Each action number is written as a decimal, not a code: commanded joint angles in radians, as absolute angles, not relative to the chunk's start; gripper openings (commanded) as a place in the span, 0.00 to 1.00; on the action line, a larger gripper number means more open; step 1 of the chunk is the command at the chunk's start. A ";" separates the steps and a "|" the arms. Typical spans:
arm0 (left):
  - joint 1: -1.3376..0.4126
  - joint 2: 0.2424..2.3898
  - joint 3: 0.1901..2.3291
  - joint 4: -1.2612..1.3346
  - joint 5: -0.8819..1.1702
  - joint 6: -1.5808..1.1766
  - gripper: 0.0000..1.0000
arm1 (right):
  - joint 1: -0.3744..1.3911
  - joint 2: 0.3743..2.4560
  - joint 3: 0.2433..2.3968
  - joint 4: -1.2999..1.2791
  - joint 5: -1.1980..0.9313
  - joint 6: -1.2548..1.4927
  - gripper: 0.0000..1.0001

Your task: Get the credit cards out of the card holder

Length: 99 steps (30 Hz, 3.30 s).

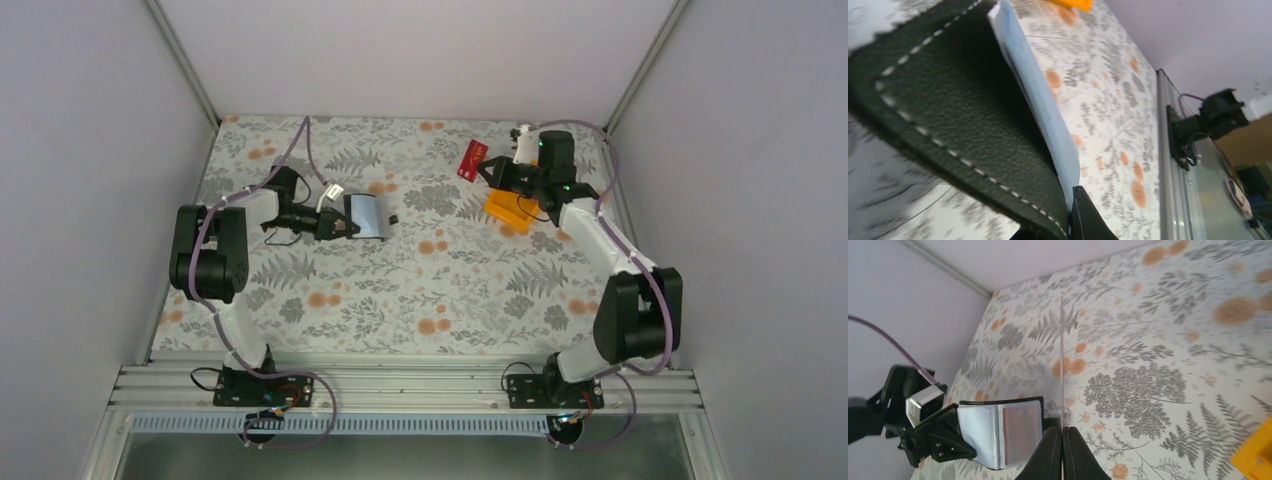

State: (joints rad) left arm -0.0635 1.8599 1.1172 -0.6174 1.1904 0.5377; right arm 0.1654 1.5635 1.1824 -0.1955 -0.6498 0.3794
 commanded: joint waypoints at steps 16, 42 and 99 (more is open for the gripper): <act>0.135 2.015 1.172 -0.490 0.685 0.408 0.64 | 0.317 1.286 1.080 -0.104 -0.188 0.646 0.04; -0.171 1.700 1.905 -0.969 1.240 0.501 0.86 | 0.616 1.497 1.516 -0.030 -0.657 0.407 0.04; -0.166 1.578 1.726 -0.563 1.555 -0.434 0.02 | 0.734 1.252 1.213 0.306 -0.142 -1.951 0.62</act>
State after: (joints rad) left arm -0.1665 1.5940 1.7447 -0.6571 1.4712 -0.2760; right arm 0.6754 1.2255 1.2293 0.1642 -0.2523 -1.4647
